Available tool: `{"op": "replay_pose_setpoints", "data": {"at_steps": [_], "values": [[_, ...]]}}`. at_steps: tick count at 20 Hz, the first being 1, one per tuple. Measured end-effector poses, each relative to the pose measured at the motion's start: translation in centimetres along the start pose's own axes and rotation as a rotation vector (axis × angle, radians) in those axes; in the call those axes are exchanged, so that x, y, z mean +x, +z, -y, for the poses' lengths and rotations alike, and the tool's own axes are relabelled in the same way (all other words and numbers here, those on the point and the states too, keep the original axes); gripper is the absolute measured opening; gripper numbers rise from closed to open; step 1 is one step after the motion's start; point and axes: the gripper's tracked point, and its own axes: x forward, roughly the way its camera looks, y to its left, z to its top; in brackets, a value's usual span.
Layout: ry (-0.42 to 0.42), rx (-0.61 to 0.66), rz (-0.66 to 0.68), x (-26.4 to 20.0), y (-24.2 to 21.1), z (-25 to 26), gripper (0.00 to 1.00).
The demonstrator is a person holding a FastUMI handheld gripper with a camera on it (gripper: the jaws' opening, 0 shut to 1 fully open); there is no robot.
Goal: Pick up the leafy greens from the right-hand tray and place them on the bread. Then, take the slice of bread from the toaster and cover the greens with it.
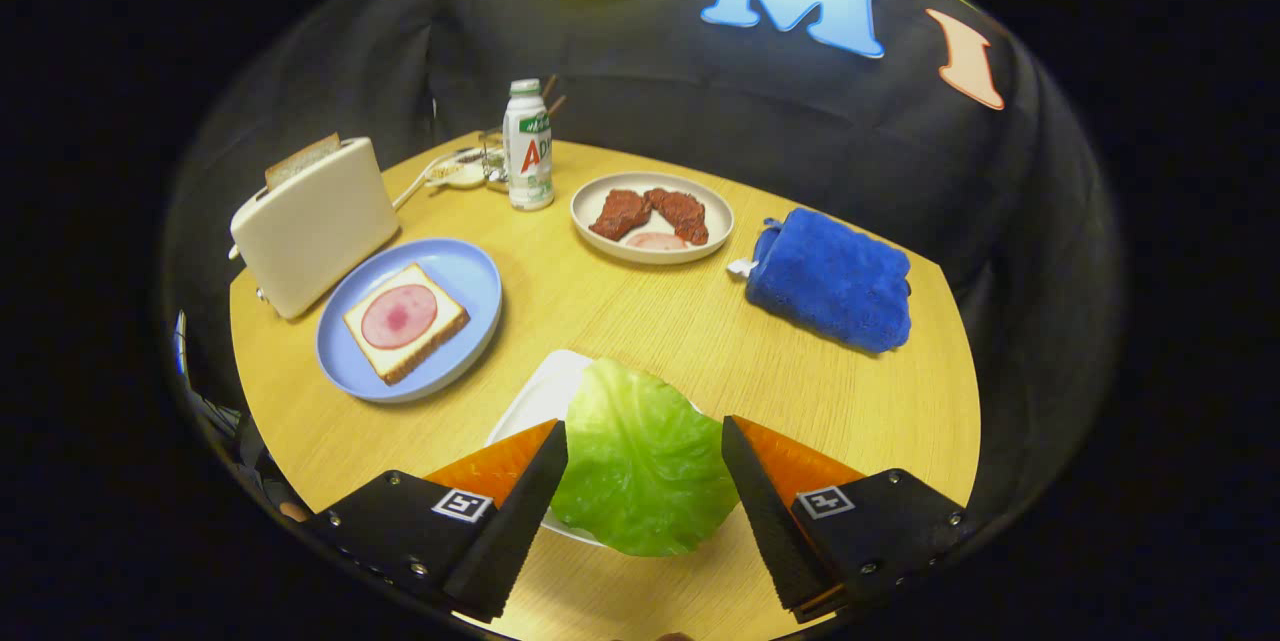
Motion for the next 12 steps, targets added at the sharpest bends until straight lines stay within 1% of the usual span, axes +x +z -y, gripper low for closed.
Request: {"op": "replay_pose_setpoints", "data": {"at_steps": [1,3,6,7,8,9,10,11,12], "values": [[-0.005,-0.014,-0.032,0.7,-0.3,0.2,0.95],[0.017,-0.021,-0.09,1.9,-0.8,-0.3,0.95],[-0.005,-0.05,-0.157,3.2,-1.6,0.0,0.94],[0.0,-0.056,-0.182,3.3,-1.9,-0.1,0.94],[-0.003,-0.045,-0.175,3.5,-1.3,-0.2,0.94],[0.012,-0.032,-0.187,3.8,-1.4,-0.3,0.92],[0.059,-0.005,-0.193,4.2,-1.8,-1.3,0.91],[0.091,0.026,-0.205,3.8,-1.8,-2.2,0.74],[0.085,0.02,-0.206,3.8,-1.6,-2.1,0.57]]}}
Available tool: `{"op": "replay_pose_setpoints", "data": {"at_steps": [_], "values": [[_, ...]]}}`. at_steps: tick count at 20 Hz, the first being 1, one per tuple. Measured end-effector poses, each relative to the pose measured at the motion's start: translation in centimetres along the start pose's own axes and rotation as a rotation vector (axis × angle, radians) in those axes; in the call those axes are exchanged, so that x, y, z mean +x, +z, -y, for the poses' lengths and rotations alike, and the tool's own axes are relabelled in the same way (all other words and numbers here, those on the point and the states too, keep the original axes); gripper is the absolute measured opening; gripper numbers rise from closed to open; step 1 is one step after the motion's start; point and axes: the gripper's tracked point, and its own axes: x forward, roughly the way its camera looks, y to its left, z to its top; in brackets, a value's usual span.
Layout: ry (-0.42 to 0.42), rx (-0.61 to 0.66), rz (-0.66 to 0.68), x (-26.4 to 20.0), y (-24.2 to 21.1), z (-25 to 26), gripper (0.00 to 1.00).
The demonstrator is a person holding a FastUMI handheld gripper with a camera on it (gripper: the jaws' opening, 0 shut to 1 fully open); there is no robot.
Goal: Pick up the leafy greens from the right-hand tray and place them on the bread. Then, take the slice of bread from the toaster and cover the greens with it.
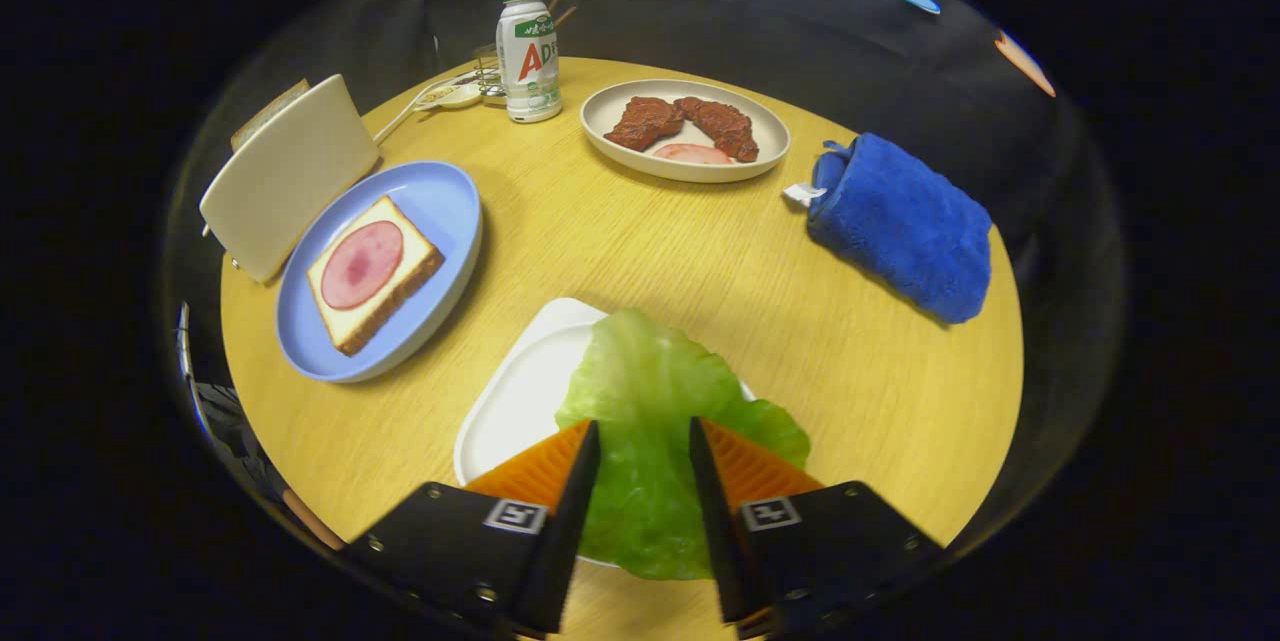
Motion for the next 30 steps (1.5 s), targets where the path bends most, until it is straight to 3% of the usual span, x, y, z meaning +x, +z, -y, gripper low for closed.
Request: {"op": "replay_pose_setpoints", "data": {"at_steps": [1,2,3,8,11,13,15,16,18,19,20,21,22,25,28,30], "values": [[-0.011,-0.035,-0.02,0.1,-0.4,0.2,0.41],[-0.04,-0.04,-0.001,-0.4,0.3,0.7,0.4],[-0.055,-0.026,0.011,-0.2,0.7,0.5,0.02],[-0.063,-0.131,0.015,-1.3,0.9,0.3,0.01],[-0.103,-0.167,0.039,-2.2,1.6,1.2,0.81],[-0.155,-0.197,0.018,-1.9,1.4,2.6,0.81],[-0.116,-0.165,-0.077,-0.9,-0.4,2.5,0.83],[-0.093,-0.131,-0.044,-0.9,0.4,2.2,0.82],[-0.007,-0.043,-0.056,-0.7,0.3,0.6,0.73],[-0.006,-0.034,-0.062,-0.1,-0.6,0.8,0.53],[-0.017,-0.077,-0.074,-0.4,-0.8,1.1,0.33],[-0.1,-0.069,-0.01,0.2,0.1,2.3,0.34],[-0.103,-0.085,-0.025,-0.5,0.1,2.3,0.01],[0.007,-0.004,0.04,-1.6,1.4,0.2,0.0],[-0.007,-0.056,0.074,-3.2,2.2,0.2,0.0],[-0.086,-0.145,0.074,-3.4,2.3,1.8,0.0]]}}
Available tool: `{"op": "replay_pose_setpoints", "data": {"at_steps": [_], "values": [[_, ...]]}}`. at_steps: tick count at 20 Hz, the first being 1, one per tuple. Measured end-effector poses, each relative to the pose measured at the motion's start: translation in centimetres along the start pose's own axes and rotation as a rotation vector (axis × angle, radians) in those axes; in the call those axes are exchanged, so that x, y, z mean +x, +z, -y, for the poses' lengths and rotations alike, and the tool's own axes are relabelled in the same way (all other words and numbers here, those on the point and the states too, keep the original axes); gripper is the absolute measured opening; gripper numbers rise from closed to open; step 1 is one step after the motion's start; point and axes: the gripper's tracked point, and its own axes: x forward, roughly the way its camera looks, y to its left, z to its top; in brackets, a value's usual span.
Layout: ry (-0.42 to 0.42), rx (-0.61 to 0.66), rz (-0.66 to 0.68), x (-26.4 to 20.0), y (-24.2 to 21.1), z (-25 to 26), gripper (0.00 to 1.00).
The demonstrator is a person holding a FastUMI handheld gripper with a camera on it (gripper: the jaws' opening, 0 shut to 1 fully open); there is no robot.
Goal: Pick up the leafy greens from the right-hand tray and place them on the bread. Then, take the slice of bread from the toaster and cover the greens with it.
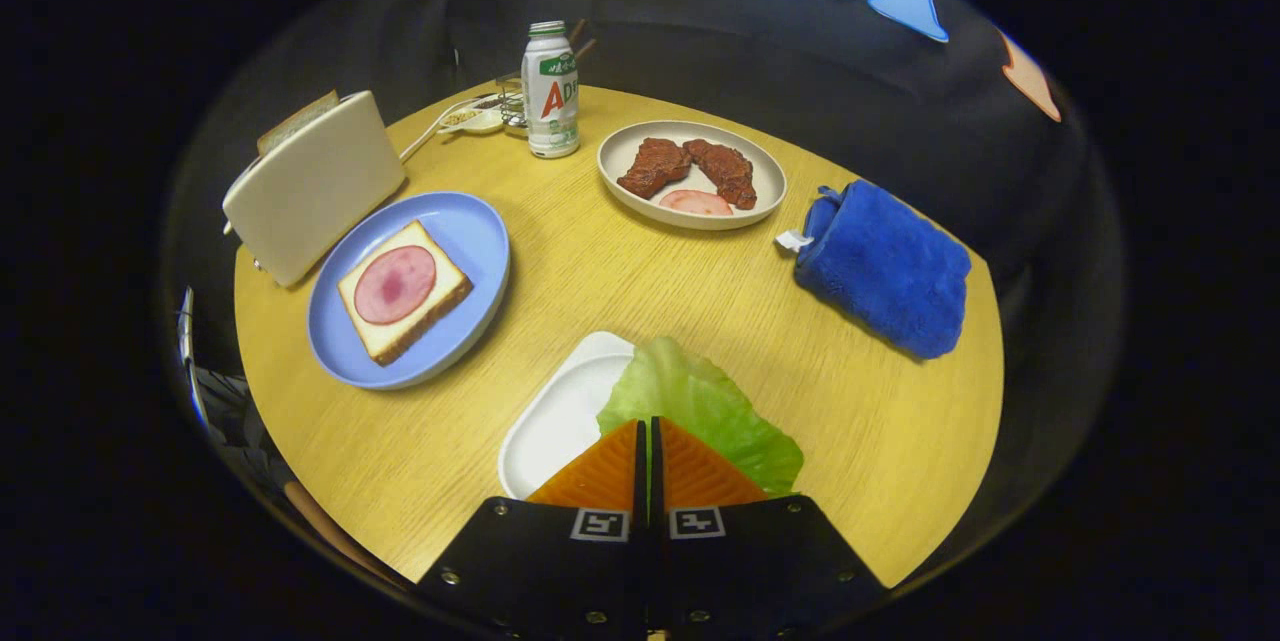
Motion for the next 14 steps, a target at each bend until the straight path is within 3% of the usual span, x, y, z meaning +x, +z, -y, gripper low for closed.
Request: {"op": "replay_pose_setpoints", "data": {"at_steps": [3,5,8,9,10,11,13,14], "values": [[0.016,-0.01,-0.051,0.3,-0.6,-0.3,0.62],[-0.019,-0.044,-0.117,1.5,-1.9,0.8,0.77],[0.041,0.036,-0.164,2.2,-2.2,0.2,0.82],[0.114,0.079,-0.178,2.3,-2.8,-1.0,0.72],[0.113,0.078,-0.16,2.7,-2.7,-1.0,0.67],[0.088,0.059,-0.156,2.3,-2.7,-0.3,0.36],[0.053,0.092,-0.125,2.8,-2.4,-0.1,0.02],[0.054,0.099,-0.131,2.5,-2.3,-0.2,0.02]]}}
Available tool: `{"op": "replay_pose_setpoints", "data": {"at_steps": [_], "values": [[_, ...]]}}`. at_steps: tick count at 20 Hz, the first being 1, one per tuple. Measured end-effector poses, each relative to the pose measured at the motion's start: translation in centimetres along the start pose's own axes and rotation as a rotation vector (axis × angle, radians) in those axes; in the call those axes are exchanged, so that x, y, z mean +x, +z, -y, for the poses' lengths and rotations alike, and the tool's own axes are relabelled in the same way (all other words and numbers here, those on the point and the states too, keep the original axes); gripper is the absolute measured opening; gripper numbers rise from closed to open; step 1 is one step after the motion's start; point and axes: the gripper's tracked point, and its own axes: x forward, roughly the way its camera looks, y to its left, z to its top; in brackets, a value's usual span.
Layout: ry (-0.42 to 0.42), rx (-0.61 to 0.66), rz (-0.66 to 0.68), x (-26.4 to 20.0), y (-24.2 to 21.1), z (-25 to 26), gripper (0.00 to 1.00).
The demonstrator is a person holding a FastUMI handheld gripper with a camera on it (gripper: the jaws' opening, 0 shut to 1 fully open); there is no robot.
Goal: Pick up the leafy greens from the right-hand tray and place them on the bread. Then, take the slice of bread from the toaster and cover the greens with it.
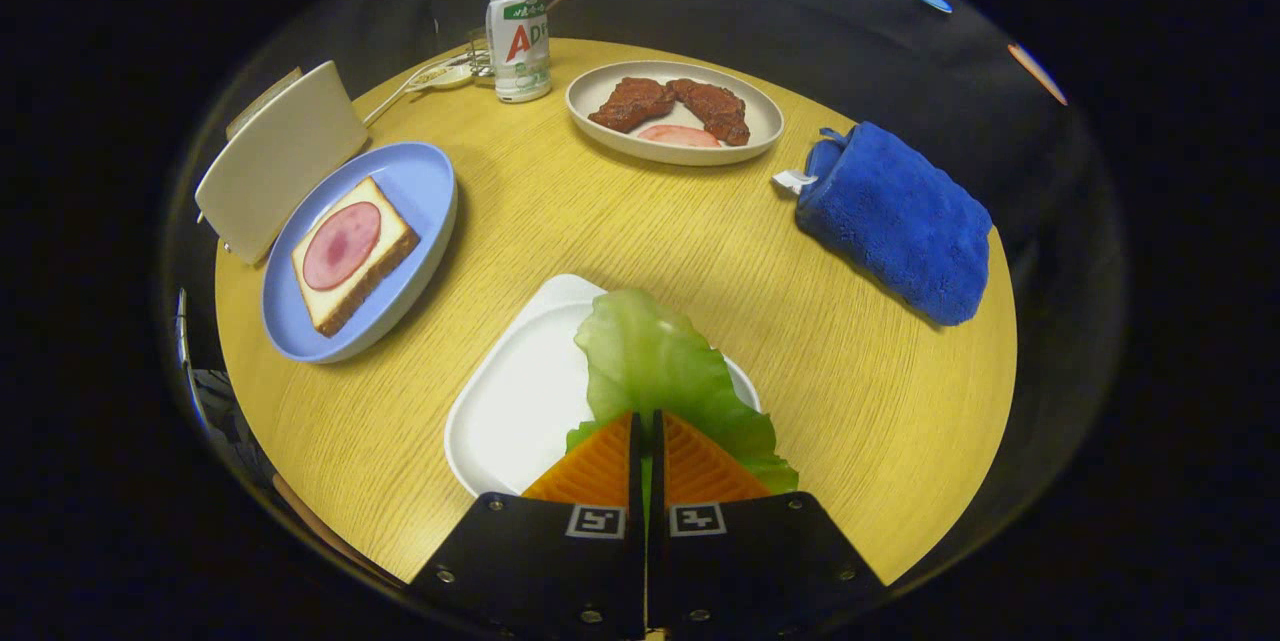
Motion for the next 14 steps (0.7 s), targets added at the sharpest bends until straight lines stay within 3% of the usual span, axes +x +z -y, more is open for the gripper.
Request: {"op": "replay_pose_setpoints", "data": {"at_steps": [5,10,12,13,14], "values": [[0.047,0.02,0.127,-3.2,3.0,-1.2,0.01],[-0.01,-0.145,0.053,-3.0,2.6,-0.7,0.01],[-0.006,-0.179,-0.005,-2.1,1.9,-0.5,0.62],[0.012,-0.185,-0.022,-1.3,1.7,-0.6,0.7],[0.009,-0.192,-0.051,-0.7,1.3,-0.2,0.7]]}}
